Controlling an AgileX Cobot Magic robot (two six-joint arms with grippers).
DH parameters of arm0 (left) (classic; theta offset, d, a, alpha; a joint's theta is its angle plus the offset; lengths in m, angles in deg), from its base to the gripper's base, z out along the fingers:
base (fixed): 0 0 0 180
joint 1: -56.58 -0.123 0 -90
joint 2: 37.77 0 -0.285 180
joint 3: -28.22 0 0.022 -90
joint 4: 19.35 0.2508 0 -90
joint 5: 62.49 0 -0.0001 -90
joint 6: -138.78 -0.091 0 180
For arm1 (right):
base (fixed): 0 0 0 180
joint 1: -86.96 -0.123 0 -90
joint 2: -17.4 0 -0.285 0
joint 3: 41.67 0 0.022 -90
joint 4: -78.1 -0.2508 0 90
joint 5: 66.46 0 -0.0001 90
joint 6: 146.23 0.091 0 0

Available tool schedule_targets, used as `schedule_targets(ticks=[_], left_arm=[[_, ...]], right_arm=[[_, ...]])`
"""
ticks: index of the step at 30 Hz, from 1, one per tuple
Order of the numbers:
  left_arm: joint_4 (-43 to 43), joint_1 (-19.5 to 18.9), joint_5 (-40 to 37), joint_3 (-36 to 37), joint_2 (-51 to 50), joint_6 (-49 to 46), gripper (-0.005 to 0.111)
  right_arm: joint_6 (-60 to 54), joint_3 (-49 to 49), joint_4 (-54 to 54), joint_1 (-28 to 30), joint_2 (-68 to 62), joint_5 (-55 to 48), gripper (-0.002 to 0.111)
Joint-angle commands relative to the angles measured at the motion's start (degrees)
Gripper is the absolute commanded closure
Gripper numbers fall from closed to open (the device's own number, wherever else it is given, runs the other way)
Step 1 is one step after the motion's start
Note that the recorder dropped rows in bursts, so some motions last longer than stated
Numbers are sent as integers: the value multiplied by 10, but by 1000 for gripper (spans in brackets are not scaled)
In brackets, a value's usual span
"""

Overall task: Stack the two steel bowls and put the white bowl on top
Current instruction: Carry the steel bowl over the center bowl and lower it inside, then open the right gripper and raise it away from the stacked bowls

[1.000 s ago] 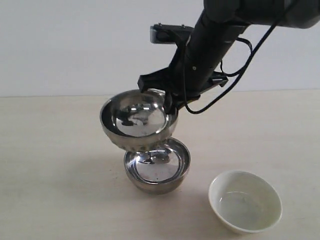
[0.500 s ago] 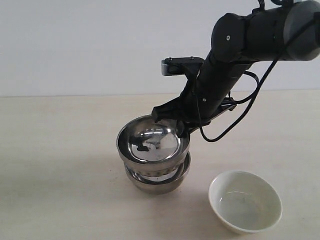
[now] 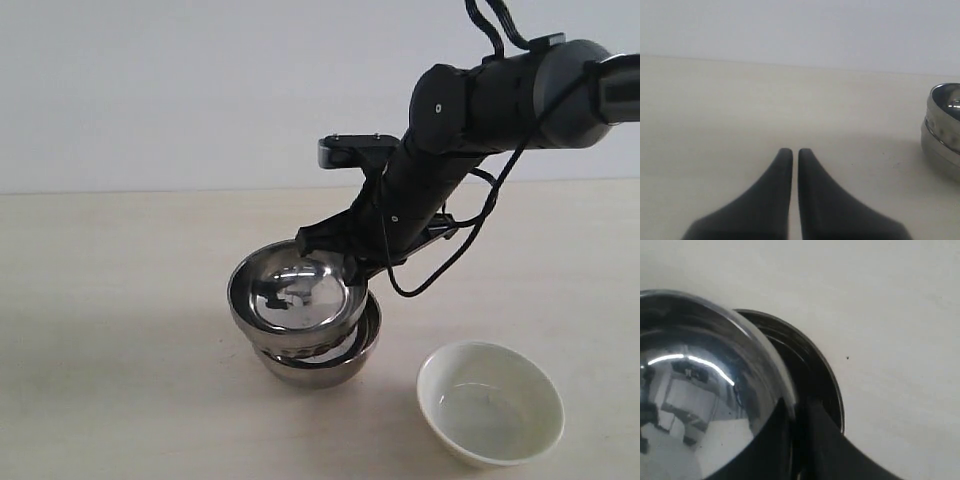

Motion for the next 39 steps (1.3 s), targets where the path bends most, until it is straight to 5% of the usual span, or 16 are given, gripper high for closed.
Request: schedule_targets(ticks=[1, 17, 23, 26, 34, 39], left_arm=[[1, -1, 2, 2, 2, 0, 103], [1, -1, 2, 2, 2, 0, 103], [1, -1, 2, 2, 2, 0, 103], [1, -1, 2, 2, 2, 0, 103], [1, -1, 2, 2, 2, 0, 103], [1, -1, 2, 2, 2, 0, 103]], right_arm=[[-6, 1, -5, 3, -2, 13, 108], [9, -28, 0, 3, -13, 32, 108], [9, -28, -10, 3, -13, 25, 70], [2, -28, -9, 3, -13, 16, 61], [8, -28, 42, 3, 21, -10, 80], [30, -28, 89, 3, 69, -31, 74]])
